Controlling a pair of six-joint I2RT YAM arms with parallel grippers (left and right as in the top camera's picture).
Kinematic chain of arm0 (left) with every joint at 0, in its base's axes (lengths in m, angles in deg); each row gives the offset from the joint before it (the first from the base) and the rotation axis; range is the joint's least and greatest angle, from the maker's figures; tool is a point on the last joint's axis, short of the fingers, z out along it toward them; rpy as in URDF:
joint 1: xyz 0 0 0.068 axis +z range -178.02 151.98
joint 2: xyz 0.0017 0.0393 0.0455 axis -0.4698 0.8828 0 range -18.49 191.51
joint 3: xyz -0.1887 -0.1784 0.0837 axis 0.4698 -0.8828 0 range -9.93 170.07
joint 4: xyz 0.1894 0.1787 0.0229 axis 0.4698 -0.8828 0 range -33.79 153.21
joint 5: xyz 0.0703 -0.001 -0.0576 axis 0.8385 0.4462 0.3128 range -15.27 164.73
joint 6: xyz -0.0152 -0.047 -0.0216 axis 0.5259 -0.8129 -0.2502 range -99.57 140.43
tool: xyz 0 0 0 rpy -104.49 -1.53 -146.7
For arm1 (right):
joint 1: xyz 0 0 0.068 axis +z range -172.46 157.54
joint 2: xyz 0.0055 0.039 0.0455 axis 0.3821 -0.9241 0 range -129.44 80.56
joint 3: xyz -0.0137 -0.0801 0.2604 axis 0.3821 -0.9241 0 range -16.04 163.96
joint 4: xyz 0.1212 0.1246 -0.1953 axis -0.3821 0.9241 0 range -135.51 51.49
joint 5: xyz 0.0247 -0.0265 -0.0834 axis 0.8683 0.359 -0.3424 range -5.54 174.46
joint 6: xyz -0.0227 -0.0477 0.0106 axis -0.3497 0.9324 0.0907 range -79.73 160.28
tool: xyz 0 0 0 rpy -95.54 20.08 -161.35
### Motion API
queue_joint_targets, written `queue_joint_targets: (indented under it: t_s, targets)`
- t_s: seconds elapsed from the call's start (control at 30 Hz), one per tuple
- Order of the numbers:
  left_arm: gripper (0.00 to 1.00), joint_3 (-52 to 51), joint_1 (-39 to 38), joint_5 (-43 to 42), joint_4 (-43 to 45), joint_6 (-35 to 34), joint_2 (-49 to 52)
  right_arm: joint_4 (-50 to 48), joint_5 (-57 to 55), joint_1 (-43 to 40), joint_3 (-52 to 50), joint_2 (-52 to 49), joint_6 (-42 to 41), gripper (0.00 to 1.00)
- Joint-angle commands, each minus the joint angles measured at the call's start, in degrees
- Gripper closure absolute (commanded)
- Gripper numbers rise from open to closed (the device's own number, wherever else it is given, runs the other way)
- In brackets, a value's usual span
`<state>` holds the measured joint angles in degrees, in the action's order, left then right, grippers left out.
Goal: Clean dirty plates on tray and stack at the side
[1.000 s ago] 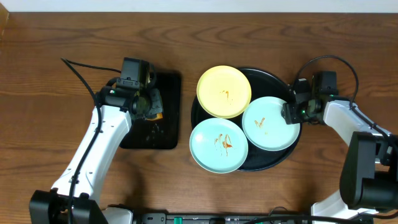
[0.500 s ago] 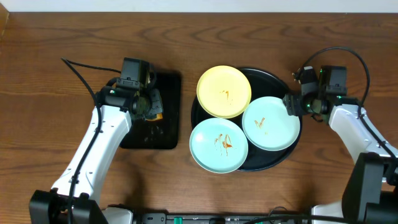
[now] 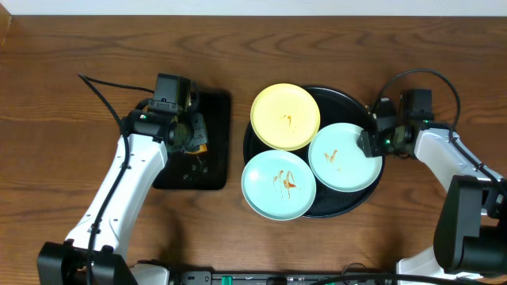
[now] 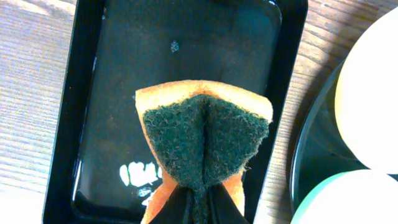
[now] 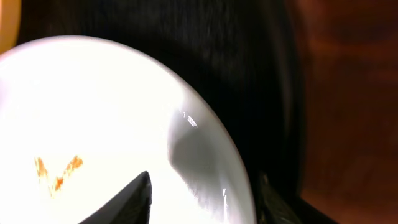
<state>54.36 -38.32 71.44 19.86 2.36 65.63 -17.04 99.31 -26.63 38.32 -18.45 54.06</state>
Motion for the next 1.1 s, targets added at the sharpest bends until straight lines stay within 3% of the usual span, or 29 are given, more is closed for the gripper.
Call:
queue_joint_targets:
  t_s: [0.0, 0.2, 0.77, 1.07]
  targets:
    - [0.93, 0.8, -0.1, -0.3, -0.1, -0.3, -0.3, 1.8, 0.3, 0.6, 0.3, -0.7, 0.0, 0.54]
    - [0.92, 0.8, -0.1, -0.8, -0.3, -0.3, -0.3, 6.2, -0.5, 0.6, 0.3, -0.7, -0.3, 0.70]
    - [0.92, 0.8, -0.1, -3.7, -0.6, -0.2, -0.2, 12.0, -3.0, 0.6, 0.3, -0.7, -9.1, 0.98]
    - [0.92, 1.0, 0.0, -3.0, 8.8, 5.8, -1.4, 12.7, -2.7, 0.7, 0.3, -0.7, -9.0, 0.99]
